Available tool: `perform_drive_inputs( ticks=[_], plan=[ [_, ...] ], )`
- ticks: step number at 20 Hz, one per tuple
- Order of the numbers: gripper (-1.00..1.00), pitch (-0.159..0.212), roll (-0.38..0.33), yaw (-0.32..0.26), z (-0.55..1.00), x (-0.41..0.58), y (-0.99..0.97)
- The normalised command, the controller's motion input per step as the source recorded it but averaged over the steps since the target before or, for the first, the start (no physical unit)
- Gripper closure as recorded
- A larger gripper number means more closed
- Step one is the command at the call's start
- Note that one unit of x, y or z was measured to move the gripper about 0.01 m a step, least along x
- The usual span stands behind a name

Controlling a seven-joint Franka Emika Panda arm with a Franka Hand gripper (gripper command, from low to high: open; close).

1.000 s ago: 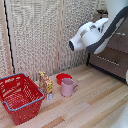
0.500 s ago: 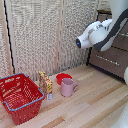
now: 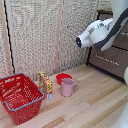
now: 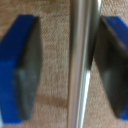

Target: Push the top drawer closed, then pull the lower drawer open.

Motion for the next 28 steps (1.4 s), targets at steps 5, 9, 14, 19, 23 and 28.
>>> perform_drive_inputs(
  ticks=[5, 9, 14, 19, 23, 28],
  plan=[
    [-1.0, 0.025, -0.061, 0.0, -0.26, 0.0, 0.61],
    [-1.0, 0.028, -0.001, 0.0, -0.38, 0.0, 0.3],
    [-1.0, 0.067, 0.027, 0.0, -0.56, 0.0, 0.01],
    [-1.0, -0.036, 0.176, 0.0, -0.36, 0.025, -0.11],
    [-1.0, -0.107, 0.203, 0.0, -0.18, 0.146, -0.31],
    [-1.0, -0.151, 0.159, 0.006, -0.01, 0.157, -0.37]
  ],
)
